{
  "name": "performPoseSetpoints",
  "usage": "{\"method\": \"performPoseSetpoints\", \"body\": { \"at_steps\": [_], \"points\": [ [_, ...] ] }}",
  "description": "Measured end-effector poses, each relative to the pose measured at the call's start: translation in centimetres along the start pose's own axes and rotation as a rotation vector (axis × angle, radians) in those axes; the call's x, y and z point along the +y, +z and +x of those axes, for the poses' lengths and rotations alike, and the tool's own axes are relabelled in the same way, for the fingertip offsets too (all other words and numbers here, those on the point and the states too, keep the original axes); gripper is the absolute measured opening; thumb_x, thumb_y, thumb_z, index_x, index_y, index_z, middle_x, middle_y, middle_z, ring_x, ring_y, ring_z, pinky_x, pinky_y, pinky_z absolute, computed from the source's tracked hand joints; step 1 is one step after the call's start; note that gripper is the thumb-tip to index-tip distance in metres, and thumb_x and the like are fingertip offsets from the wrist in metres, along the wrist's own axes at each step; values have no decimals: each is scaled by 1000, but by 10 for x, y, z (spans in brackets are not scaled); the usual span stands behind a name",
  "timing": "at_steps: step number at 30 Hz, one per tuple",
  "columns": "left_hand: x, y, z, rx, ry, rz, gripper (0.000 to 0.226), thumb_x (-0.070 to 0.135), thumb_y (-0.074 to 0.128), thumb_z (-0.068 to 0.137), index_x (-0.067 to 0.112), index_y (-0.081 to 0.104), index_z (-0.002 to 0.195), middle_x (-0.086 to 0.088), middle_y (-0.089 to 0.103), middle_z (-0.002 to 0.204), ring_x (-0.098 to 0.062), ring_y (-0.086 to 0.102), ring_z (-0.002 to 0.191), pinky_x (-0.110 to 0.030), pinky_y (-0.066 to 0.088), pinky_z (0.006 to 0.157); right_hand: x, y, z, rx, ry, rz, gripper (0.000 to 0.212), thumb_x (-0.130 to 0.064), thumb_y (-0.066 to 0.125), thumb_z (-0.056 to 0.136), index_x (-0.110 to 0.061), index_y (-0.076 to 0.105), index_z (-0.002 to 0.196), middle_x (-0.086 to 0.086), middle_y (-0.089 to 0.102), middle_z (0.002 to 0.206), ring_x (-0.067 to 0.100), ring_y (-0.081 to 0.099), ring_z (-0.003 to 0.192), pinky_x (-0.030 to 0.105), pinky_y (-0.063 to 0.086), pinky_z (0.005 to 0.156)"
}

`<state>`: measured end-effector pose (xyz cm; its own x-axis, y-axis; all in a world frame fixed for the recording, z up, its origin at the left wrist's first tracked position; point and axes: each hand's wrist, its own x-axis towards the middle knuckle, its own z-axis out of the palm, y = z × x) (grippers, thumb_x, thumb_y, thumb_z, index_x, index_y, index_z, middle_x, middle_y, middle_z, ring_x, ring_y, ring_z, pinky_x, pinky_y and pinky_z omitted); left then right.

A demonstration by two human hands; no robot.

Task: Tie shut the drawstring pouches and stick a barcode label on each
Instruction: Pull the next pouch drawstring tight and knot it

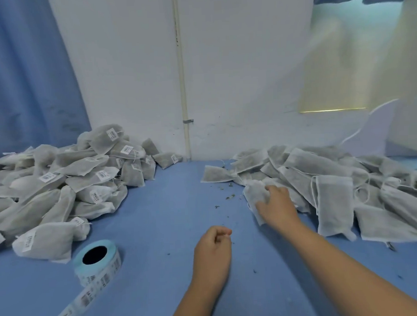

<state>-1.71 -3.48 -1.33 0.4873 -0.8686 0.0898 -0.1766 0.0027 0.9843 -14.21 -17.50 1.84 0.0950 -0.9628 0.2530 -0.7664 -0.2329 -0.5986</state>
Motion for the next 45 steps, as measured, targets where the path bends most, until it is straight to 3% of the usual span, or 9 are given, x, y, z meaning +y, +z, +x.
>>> {"method": "performPoseSetpoints", "body": {
  "at_steps": [5, 9, 13, 19, 26, 36, 40, 42, 45],
  "points": [
    [-4, 2, 0, -19, 24, 56, 22, 15, 52, 90, 31, 65, 83, 3, 66, 81, 0, 55, 61, -9, 43, 58, 7, 10, 12, -18, 116, -113, 47, -31, 56, 86, -5, 47, 124, 14, 45, 127, 34, 55, 107, 40, 44, 84],
    [-6, 1, 1, -24, 43, 65, 21, 15, 51, 91, 31, 64, 85, 0, 64, 79, 2, 50, 55, -9, 42, 56, 8, 23, 8, 49, 127, -180, 35, -13, 57, 84, -5, 48, 116, 14, 48, 125, 32, 53, 113, 38, 45, 88],
    [-6, 1, 0, -37, 63, 72, 21, 15, 51, 91, 32, 64, 87, 4, 59, 75, 3, 46, 52, -8, 41, 55, 10, 25, -2, 60, 118, -76, 31, -9, 56, 84, -5, 50, 114, 13, 44, 128, 32, 58, 100, 32, 44, 71],
    [0, -2, -1, 33, 79, -33, 23, 10, 53, 90, 29, 65, 91, 0, 57, 73, 2, 48, 54, -5, 40, 54, 11, 14, -32, 84, -44, 301, 24, -11, 57, 79, -13, 59, 103, 7, 56, 105, 15, 51, 81, 27, 41, 67],
    [20, -3, -9, -3, 205, -118, 25, 18, 61, 92, 35, 57, 108, 14, 61, 110, 12, 58, 82, -11, 46, 70, 2, -1, -95, 14, -187, 477, 28, -22, 72, 75, -35, 56, 94, -14, 53, 98, -1, 54, 75, 11, 42, 64],
    [28, -26, -36, 66, 299, -90, 22, 13, 61, 92, 31, 72, 87, 8, 73, 89, -7, 66, 85, -19, 49, 73, -12, -22, -135, -64, -310, 450, 48, -24, 80, 71, -43, 50, 103, -15, 49, 108, 5, 61, 68, 16, 42, 67],
    [29, -41, -39, 81, 430, 44, 25, 9, 61, 92, 29, 73, 84, 10, 70, 89, -3, 62, 87, -15, 45, 74, -34, -43, -136, 34, -339, 666, 28, -27, 71, 82, -43, 59, 101, -12, 55, 106, 3, 58, 70, 16, 46, 67],
    [28, -45, -40, 75, 486, 83, 24, 7, 61, 92, 25, 75, 87, 10, 70, 91, -3, 62, 92, -13, 43, 77, -48, -57, -132, -30, -217, 745, 16, -35, 65, 83, -44, 63, 97, -12, 59, 100, 3, 57, 63, 21, 49, 65],
    [25, -46, -43, 75, 513, 57, 25, 5, 60, 92, 25, 75, 88, 9, 70, 94, -2, 62, 94, -11, 43, 80, -58, -75, -124, -433, -130, 653, 14, -35, 65, 84, -36, 67, 98, -10, 65, 92, 6, 61, 60, 22, 48, 55]
  ]
}}
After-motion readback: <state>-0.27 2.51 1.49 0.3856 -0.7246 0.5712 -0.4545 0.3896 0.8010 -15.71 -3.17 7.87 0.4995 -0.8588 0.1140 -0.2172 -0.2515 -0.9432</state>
